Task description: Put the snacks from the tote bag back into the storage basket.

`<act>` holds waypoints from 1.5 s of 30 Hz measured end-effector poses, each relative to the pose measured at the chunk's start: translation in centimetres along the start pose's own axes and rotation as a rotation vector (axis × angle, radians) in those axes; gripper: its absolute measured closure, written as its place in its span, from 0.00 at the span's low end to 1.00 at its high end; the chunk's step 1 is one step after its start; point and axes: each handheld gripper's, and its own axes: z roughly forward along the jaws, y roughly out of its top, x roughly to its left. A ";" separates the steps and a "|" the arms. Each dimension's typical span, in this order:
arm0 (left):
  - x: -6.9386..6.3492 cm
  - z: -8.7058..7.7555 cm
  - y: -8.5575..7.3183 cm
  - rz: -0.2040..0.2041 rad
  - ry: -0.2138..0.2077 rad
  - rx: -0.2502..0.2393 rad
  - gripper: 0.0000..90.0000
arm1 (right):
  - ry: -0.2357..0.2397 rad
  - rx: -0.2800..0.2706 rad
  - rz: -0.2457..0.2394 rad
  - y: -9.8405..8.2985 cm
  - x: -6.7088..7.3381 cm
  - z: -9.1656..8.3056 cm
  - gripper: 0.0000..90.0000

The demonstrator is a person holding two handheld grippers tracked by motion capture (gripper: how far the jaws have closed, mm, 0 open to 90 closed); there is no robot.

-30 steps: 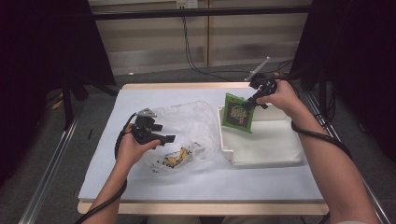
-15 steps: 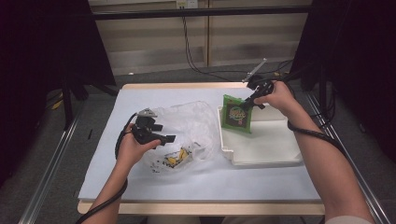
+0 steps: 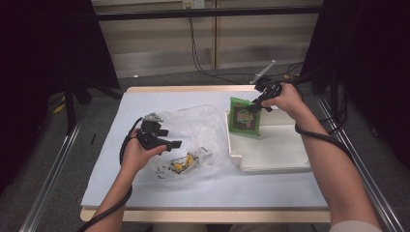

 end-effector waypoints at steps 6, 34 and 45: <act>-0.1 -0.2 0.1 0.003 0.005 0.001 0.22 | 0.017 -0.037 0.048 -0.1 0.1 0.2 0.49; -0.8 -0.6 1.2 0.027 -0.014 -0.030 0.21 | -0.045 -0.171 0.111 -1.7 1.5 -4.0 0.20; -0.9 -0.6 1.2 0.029 -0.017 -0.036 0.21 | -0.039 -0.173 0.103 -2.3 2.0 -5.0 0.19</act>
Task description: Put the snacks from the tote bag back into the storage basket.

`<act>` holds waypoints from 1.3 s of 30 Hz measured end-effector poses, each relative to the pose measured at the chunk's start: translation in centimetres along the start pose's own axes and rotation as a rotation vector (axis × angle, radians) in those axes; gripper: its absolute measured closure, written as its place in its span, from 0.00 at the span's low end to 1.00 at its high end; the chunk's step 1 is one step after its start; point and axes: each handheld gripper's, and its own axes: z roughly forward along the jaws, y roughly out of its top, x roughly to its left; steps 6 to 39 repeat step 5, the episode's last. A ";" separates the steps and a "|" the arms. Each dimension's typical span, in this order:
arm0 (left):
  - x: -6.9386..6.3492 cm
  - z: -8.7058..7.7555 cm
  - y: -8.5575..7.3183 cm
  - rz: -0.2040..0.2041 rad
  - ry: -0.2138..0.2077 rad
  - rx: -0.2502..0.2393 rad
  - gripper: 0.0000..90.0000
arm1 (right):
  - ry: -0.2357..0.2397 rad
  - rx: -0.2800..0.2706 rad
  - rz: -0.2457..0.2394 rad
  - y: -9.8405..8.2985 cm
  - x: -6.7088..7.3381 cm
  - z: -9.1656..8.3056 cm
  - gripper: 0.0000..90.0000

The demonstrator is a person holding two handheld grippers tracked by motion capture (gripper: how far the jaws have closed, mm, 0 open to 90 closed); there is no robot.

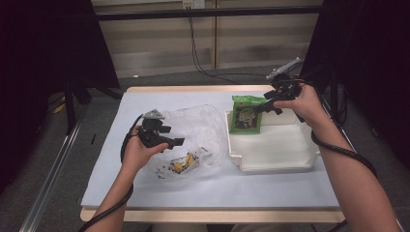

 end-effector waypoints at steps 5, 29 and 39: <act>-0.1 -0.1 0.2 0.004 -0.001 0.002 0.21 | 0.009 -0.010 -0.002 -0.4 0.5 -0.3 0.19; -0.1 -0.1 0.2 0.004 -0.001 0.002 0.21 | 0.009 -0.010 -0.002 -0.4 0.5 -0.3 0.19; -0.1 -0.1 0.2 0.004 -0.001 0.002 0.21 | 0.009 -0.010 -0.002 -0.4 0.5 -0.3 0.19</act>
